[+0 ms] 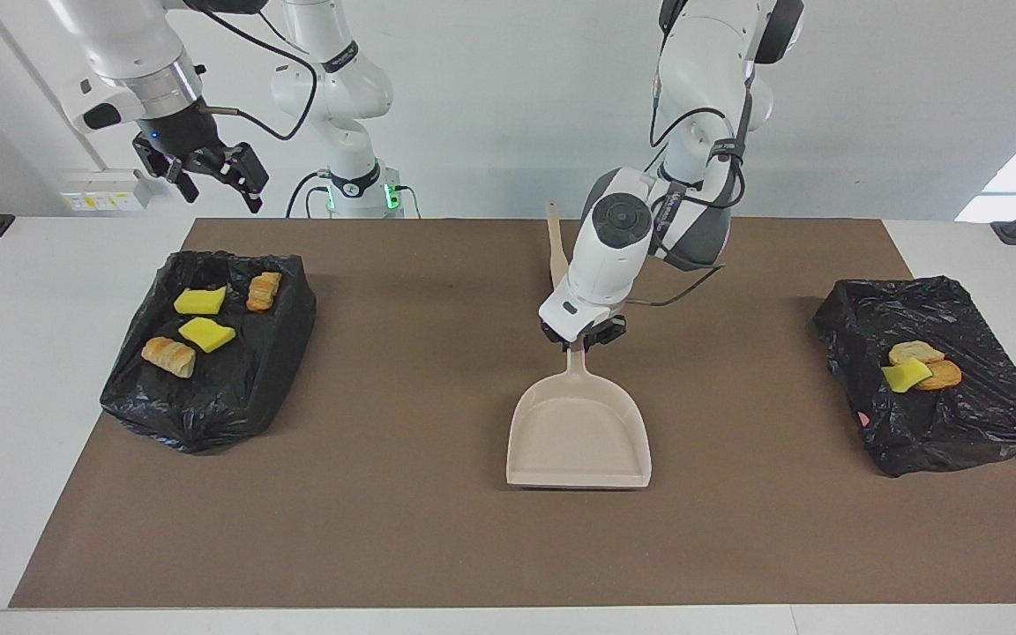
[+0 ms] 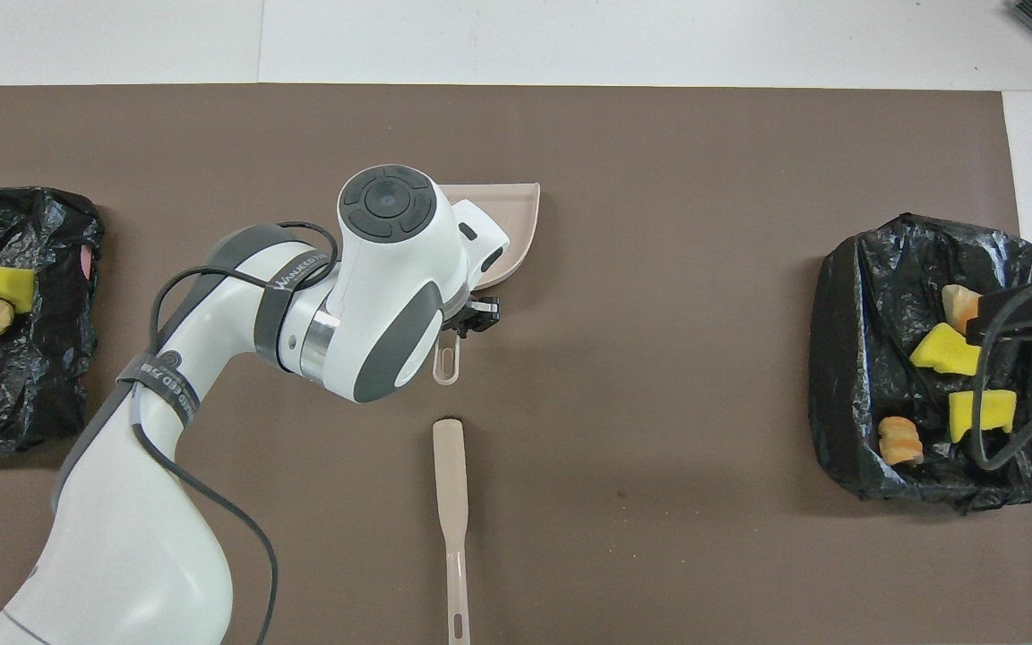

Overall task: Sweep and dump trash in bin
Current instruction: 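Lower the dustpan mid-table and open the left gripper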

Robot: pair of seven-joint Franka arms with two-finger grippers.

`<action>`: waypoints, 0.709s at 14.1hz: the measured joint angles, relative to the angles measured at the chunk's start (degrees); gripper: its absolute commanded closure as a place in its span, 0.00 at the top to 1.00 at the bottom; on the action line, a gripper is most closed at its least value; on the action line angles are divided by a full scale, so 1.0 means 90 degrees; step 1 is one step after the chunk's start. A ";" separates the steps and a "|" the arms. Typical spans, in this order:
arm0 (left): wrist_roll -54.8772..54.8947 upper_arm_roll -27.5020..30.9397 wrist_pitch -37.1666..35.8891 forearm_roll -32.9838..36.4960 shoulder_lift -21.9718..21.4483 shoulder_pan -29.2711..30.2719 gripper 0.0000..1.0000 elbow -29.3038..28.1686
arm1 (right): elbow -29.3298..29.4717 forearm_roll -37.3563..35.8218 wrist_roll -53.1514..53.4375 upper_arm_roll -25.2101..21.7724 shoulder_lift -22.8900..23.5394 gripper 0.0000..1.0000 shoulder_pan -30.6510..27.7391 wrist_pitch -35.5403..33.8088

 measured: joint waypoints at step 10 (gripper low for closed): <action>-0.0006 0.0158 -0.0008 0.0016 0.0020 0.0028 1.00 0.0147 | 0.0000 0.0000 0.0000 0.0000 0.0000 1.00 0.0000 0.0000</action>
